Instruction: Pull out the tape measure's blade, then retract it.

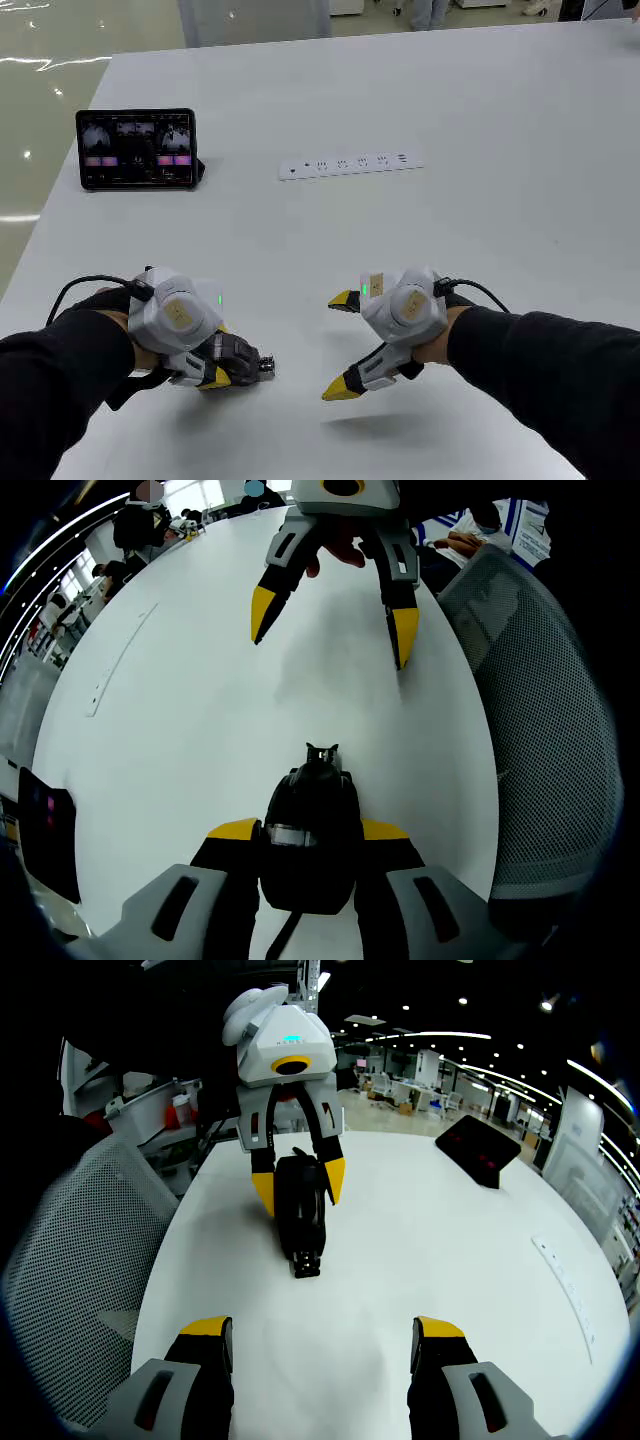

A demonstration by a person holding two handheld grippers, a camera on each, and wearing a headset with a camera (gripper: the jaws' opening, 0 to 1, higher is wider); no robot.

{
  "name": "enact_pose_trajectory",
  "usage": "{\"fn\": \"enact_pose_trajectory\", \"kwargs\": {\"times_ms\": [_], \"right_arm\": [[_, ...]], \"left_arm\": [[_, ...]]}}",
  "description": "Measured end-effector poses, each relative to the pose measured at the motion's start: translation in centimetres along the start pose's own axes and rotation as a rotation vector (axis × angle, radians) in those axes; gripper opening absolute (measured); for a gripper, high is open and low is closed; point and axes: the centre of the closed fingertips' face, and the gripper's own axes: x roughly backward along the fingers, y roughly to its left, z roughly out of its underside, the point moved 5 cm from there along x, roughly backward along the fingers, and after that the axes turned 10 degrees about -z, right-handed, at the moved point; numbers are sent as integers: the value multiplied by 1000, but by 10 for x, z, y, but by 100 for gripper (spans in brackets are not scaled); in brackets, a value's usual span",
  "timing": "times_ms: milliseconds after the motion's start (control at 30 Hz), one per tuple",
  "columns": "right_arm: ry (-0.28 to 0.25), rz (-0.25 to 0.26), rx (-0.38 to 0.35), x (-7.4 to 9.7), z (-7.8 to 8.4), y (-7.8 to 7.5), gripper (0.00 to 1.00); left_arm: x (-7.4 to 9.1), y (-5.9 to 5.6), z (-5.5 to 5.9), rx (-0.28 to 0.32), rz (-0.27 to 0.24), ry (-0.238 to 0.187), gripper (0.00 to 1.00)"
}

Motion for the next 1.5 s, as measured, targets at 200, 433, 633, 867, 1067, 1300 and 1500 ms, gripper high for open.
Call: {"fn": "enact_pose_trajectory", "kwargs": {"times_ms": [200, 433, 633, 867, 1067, 1300, 1500], "right_arm": [[2, -16, -3, -17, -10, -6, 62], [23, -63, -4, -39, -15, -5, 51], [33, -87, -12, -51, -17, -3, 42], [42, -78, -9, -64, -21, -6, 28], [71, -96, 27, -74, -24, -7, 23], [120, -112, 54, -85, -26, -7, 12], [160, -116, 46, -86, -30, -7, 12]], "left_arm": [[-1, 1, -1, -3, 4, 4, 31], [-2, 0, 0, 9, -8, -6, 31], [-2, 0, 0, 14, -11, -25, 31], [-1, 0, 1, 12, -16, -47, 31], [-2, 0, 1, 14, -12, -51, 31], [-2, 0, 1, 16, -13, -57, 31], [-3, 0, 1, 14, -17, -62, 31]]}}
